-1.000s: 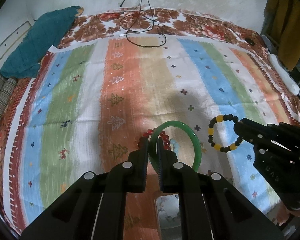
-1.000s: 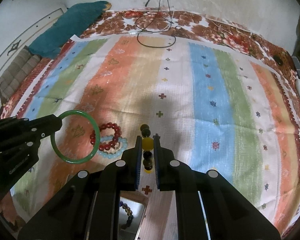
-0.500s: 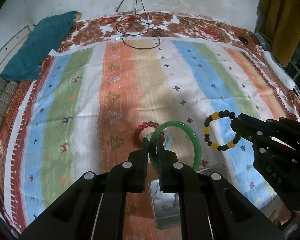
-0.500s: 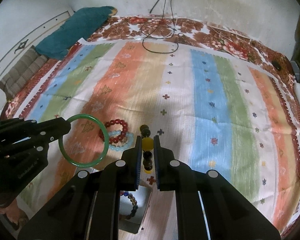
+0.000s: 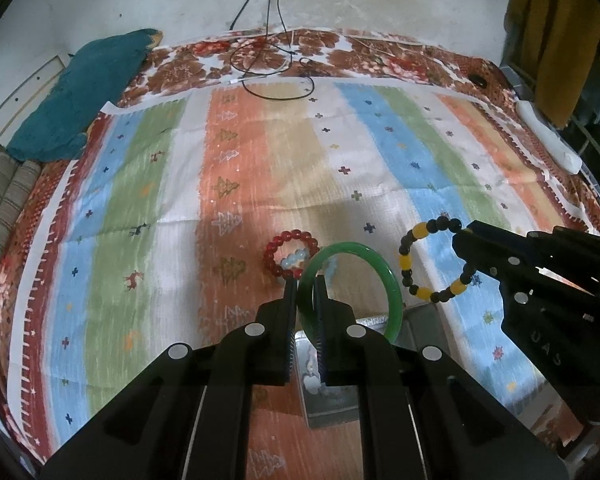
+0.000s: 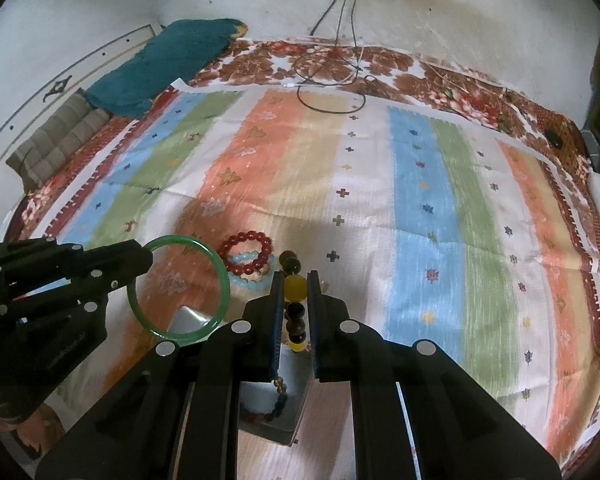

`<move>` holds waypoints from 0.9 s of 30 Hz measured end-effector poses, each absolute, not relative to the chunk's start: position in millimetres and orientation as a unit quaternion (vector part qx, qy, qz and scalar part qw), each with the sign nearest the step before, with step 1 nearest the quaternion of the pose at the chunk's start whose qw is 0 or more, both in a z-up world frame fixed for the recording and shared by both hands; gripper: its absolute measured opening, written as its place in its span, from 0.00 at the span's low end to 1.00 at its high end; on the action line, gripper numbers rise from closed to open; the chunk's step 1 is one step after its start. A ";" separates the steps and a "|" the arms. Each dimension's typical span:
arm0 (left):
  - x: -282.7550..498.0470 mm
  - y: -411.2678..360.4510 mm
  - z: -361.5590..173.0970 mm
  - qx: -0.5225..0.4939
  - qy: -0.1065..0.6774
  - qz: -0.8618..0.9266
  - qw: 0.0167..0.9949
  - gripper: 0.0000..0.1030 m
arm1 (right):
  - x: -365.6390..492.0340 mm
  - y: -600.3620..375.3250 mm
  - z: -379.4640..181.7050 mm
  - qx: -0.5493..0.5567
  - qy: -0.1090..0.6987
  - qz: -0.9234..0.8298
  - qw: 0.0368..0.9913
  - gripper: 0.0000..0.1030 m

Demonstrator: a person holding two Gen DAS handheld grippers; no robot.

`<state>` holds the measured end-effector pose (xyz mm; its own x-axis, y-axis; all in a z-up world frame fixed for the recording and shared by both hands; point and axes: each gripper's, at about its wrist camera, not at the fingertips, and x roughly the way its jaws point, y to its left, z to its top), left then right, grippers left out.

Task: Organize jewelry
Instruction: 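Lift both held bracelets and carry them over the silver tin, then open both tools to release the bangle and bracelet into the tin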

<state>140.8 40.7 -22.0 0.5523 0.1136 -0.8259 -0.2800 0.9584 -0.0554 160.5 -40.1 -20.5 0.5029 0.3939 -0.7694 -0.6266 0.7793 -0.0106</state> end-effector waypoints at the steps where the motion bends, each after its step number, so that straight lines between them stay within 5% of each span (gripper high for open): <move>1: 139.2 39.6 -22.1 -0.090 0.459 0.112 0.876 0.08 | 158.3 -41.1 -19.7 -0.145 0.397 0.299 0.855 0.12; 27: 106.8 24.2 -18.4 -0.089 0.450 0.105 0.882 0.08 | 117.7 -59.0 -23.7 -0.158 0.388 0.306 0.855 0.12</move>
